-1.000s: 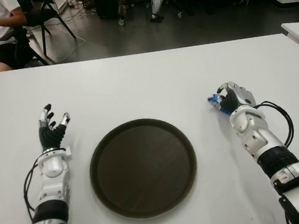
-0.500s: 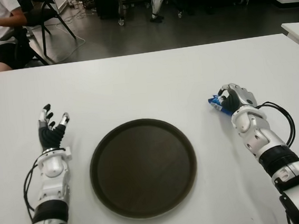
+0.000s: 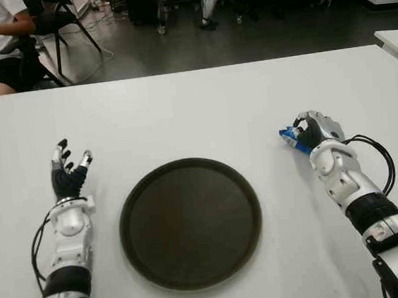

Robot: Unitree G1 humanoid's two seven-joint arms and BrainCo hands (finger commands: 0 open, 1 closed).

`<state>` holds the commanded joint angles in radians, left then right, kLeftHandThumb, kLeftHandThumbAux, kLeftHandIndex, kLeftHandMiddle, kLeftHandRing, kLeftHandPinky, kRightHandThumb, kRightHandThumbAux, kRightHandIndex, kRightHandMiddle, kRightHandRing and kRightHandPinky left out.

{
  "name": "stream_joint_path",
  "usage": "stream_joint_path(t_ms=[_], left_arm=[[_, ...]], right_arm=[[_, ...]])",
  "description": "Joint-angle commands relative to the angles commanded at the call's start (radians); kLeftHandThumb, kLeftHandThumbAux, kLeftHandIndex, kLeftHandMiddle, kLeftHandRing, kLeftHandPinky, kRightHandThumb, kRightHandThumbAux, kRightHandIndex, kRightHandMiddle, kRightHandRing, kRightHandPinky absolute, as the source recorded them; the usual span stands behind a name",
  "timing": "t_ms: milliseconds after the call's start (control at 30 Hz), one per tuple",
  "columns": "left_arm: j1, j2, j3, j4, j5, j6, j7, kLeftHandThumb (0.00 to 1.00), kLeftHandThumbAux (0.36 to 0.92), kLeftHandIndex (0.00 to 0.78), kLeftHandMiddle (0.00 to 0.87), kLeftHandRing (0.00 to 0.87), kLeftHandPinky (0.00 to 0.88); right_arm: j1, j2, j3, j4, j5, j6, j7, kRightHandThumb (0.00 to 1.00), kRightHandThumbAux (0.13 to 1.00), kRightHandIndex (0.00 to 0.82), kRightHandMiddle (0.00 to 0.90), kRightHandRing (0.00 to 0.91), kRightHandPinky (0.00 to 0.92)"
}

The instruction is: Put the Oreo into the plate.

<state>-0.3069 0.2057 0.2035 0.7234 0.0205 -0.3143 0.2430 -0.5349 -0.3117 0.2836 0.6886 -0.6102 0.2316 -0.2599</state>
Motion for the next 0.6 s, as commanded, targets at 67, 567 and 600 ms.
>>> stream_joint_path(t_ms=[67, 567, 600], left_arm=[[-0.001, 0.000, 0.001, 0.004, -0.001, -0.003, 0.000, 0.283, 0.641, 0.062, 0.092, 0.059, 0.018], [-0.002, 0.002, -0.001, 0.017, 0.006, -0.026, 0.000, 0.272, 0.655, 0.064, 0.100, 0.069, 0.029], [-0.001, 0.002, -0.001, 0.018, 0.006, -0.028, 0.000, 0.272, 0.655, 0.064, 0.098, 0.067, 0.027]], right_arm=[[0.001, -0.002, 0.002, 0.002, -0.006, -0.006, -0.015, 0.698, 0.721, 0.433, 0.715, 0.724, 0.717], [-0.001, -0.014, 0.002, -0.004, -0.014, 0.006, -0.006, 0.445, 0.701, 0.293, 0.267, 0.297, 0.328], [-0.002, -0.015, 0.004, -0.004, -0.016, 0.010, -0.003, 0.344, 0.686, 0.234, 0.230, 0.254, 0.275]])
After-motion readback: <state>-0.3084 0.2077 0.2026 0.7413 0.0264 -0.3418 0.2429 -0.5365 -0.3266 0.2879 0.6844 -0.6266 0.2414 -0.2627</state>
